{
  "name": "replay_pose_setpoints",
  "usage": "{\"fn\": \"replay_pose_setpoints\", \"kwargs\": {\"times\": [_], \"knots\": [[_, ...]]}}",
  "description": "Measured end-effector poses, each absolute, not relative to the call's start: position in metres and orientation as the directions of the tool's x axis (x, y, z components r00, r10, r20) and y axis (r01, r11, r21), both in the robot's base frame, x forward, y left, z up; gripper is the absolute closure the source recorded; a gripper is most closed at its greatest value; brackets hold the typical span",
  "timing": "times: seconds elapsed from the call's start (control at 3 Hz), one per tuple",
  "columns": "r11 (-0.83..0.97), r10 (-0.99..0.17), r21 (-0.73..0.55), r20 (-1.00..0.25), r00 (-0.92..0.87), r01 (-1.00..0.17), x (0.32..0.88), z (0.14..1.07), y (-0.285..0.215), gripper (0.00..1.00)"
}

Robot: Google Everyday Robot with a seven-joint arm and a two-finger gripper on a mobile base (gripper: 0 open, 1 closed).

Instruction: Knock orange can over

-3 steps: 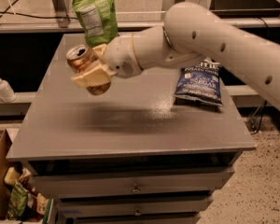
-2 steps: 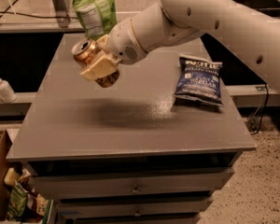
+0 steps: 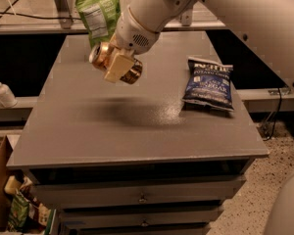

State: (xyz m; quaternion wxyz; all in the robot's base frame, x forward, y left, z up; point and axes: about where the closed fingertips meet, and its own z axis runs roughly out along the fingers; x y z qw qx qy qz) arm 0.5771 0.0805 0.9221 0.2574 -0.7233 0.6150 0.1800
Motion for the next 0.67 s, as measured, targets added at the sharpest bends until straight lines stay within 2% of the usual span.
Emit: {"fn": "replay_pose_setpoints", "kwargs": {"times": [0.33, 0.67], "knots": [[-0.145, -0.867, -0.156, -0.455, 0.202, -0.977, 0.5813, 0.9133, 0.0723, 1.00], [-0.157, -0.899, -0.170, -0.384, 0.212, -0.973, 0.5836, 0.9118, 0.0763, 1.00]]}}
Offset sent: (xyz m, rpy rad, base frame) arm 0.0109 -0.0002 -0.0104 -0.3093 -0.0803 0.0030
